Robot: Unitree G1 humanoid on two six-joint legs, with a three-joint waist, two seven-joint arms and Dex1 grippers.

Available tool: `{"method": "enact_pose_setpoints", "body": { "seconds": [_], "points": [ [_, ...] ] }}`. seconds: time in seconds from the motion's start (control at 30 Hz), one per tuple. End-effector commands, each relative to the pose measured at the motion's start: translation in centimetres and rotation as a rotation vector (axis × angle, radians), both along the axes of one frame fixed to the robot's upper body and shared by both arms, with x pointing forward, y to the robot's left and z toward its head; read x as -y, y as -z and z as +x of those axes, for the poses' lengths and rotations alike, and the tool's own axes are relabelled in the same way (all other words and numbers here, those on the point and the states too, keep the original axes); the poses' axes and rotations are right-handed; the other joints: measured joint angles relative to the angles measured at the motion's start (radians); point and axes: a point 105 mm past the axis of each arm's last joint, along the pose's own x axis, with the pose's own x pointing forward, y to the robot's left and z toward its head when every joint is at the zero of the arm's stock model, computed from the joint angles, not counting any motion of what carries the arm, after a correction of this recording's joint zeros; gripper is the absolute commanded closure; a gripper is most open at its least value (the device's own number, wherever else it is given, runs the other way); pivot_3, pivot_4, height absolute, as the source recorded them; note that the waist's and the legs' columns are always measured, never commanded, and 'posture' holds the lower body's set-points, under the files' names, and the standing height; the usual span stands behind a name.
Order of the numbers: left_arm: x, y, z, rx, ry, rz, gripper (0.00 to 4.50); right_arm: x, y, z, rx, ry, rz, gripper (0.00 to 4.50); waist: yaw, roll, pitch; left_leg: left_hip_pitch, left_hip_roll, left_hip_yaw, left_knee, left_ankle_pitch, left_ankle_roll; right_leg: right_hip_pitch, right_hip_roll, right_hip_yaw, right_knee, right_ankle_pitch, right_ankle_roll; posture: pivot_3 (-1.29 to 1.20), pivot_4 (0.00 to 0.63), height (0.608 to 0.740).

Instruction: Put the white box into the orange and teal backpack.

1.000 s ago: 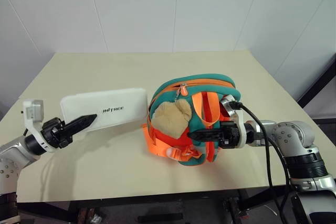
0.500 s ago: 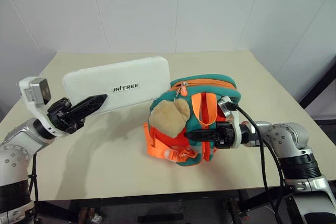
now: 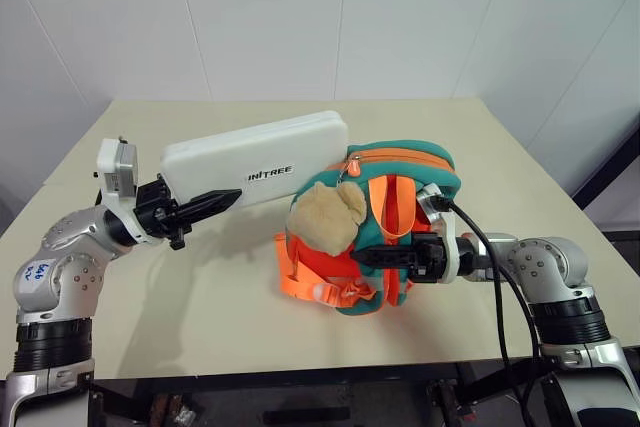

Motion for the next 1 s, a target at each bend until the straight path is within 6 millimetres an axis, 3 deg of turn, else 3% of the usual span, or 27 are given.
{"method": "enact_pose_setpoints", "body": {
  "seconds": [0.03, 0.13, 0.37, 0.5, 0.7, 1.0],
  "points": [
    [-0.6, 0.0, 0.4, 0.057, -0.059, 0.103, 3.06, -0.3, -0.6, -0.5, 0.03, -0.015, 0.022, 4.47, 0.0, 0.0, 0.0, 0.0, 0.0, 0.0, 0.0, 0.0, 0.0, 0.0, 0.0, 0.0, 0.0, 0.0, 0.0, 0.0, 0.15, 0.74],
    [-1.2, 0.7, 0.5, 0.085, -0.091, 0.19, 3.06, -0.4, -0.6, -0.4, 0.031, -0.016, 0.025, 4.47, 0.0, 0.0, 0.0, 0.0, 0.0, 0.0, 0.0, 0.0, 0.0, 0.0, 0.0, 0.0, 0.0, 0.0, 0.0, 0.0, 0.15, 0.74],
    [-2.4, 0.3, -0.2, 0.05, -0.08, 0.179, 3.06, -0.5, -0.5, -0.3, 0.027, -0.015, 0.029, 4.47, -0.002, 0.0, 0.0, 0.0, 0.0, 0.0, 0.0, 0.0, 0.0, 0.0, 0.0, 0.0, 0.001, 0.0, 0.0, 0.0, 0.15, 0.74],
    [-1.2, 0.0, -1.2, 0.001, 0.016, 0.127, 3.06, -0.6, -0.5, -0.3, 0.025, -0.017, 0.032, 4.47, -0.002, 0.0, 0.0, 0.0, 0.0, 0.0, 0.0, 0.0, 0.0, 0.0, 0.0, 0.0, 0.001, 0.0, 0.0, 0.0, 0.15, 0.74],
    [0.6, 1.3, -2.5, -0.11, 0.154, 0.193, 3.06, -0.8, -0.5, -0.3, 0.024, -0.02, 0.037, 4.47, -0.002, 0.0, 0.0, 0.0, 0.0, 0.0, -0.001, 0.0, 0.0, -0.001, 0.0, 0.0, 0.001, 0.0, 0.0, 0.0, 0.15, 0.74],
    [2.9, 1.4, -0.2, -0.052, 0.194, 0.325, 3.06, -1.2, -0.4, -0.4, 0.022, -0.026, 0.045, 4.47, 0.0, 0.0, 0.0, 0.0, 0.0, 0.0, 0.0, 0.0, 0.0, 0.0, 0.001, 0.0, 0.001, 0.0, 0.0, 0.0, 0.15, 0.74]
  ]
}}
